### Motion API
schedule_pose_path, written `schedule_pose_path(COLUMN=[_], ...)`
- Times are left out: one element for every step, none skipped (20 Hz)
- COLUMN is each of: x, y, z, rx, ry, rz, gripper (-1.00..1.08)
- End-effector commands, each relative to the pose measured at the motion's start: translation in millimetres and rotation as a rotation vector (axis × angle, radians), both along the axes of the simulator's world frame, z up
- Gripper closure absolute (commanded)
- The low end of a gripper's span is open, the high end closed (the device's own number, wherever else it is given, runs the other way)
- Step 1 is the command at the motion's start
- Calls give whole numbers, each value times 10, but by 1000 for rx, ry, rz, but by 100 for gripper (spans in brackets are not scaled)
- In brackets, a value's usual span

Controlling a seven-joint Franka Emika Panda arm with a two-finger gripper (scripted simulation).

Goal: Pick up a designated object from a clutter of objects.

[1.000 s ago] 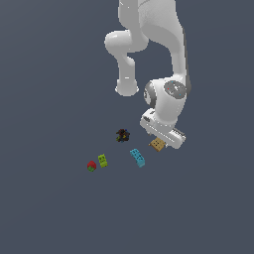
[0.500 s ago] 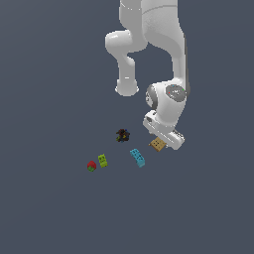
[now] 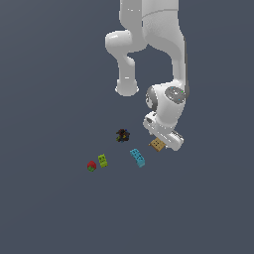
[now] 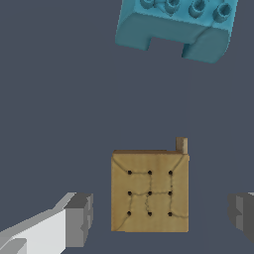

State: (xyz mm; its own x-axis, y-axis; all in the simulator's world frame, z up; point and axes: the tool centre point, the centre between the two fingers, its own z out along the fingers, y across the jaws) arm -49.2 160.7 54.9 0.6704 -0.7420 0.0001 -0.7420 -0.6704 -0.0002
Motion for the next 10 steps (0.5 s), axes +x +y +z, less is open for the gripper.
schedule_pose_path(x=[-6,-8,-10,-11,-12,-12,-12,-11,-11,-9], y=[-2,-1,-2,-3,-1,-2,-3,-1,0,-1], z=[-79,-123,-171,-224,-271,-312,-348,-377,-401,-419], rx=[0,0,0,0,0,0,0,0,0,0], ry=[1,1,1,1,1,0,0,0,0,0], rz=[-1,-1,-1,-2,-2,-2,-3,-3,-3,-3], gripper=[-92,-92,-92,-92,-92,-92,-92,-92,-92,-92])
